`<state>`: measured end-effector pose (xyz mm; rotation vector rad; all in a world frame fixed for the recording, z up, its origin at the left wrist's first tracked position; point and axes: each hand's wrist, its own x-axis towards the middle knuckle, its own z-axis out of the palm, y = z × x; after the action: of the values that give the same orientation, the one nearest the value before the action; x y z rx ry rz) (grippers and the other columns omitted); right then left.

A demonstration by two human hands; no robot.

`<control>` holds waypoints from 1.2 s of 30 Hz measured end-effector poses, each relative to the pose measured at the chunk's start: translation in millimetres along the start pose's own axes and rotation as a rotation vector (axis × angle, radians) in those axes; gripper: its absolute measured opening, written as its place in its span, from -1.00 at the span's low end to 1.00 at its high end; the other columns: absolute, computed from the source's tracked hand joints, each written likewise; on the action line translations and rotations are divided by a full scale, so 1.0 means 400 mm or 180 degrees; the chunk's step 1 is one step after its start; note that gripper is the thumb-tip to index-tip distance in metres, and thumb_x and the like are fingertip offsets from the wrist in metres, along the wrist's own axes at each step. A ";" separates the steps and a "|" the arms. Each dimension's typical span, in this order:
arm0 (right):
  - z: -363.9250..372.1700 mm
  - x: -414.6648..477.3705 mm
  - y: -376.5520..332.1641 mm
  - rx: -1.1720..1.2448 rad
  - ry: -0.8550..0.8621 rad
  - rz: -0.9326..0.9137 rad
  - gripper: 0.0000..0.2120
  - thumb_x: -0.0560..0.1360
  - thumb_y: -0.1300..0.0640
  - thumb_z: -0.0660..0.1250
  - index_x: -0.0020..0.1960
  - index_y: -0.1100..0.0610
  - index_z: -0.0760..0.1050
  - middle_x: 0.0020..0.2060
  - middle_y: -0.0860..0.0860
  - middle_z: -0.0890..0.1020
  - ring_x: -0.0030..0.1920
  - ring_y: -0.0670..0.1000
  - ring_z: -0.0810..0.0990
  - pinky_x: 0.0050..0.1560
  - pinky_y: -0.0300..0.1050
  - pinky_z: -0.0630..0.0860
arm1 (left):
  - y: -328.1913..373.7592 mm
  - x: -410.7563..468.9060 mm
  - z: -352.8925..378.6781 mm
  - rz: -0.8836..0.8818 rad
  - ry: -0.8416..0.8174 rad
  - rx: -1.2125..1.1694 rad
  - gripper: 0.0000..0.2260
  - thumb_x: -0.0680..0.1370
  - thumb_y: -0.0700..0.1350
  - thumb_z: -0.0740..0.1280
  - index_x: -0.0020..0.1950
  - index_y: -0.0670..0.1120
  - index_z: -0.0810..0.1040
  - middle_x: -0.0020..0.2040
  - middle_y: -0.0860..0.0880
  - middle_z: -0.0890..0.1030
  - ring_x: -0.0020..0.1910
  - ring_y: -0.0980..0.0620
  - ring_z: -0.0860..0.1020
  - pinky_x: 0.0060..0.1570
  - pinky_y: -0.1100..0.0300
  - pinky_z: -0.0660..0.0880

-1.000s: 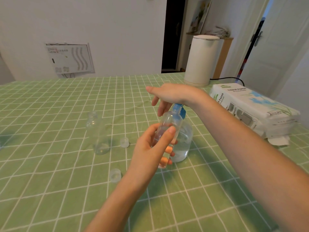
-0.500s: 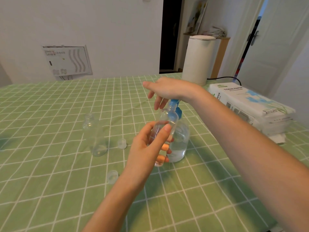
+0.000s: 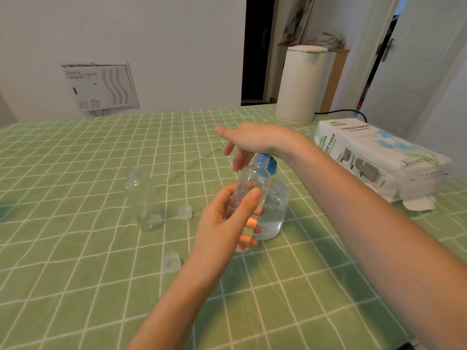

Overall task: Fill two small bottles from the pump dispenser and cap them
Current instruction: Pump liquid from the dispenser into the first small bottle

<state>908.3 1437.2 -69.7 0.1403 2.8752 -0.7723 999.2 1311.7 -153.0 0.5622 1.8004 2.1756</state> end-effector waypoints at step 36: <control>-0.028 -0.005 -0.012 -0.0087 0.0205 -0.0189 -0.47 0.61 -0.21 -0.06 0.18 0.14 0.50 -0.18 0.06 0.70 -0.03 0.05 0.65 -0.07 -0.09 0.43 | 0.012 0.005 0.004 0.0080 -0.0034 -0.0084 -0.63 0.26 0.20 0.34 -0.02 0.06 0.59 -0.32 0.09 0.59 -0.39 0.14 0.49 -0.49 0.34 0.42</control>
<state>908.1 1438.6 -57.4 0.0781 2.9618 -0.7520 998.3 1312.9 -148.0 0.5926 1.7658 2.2053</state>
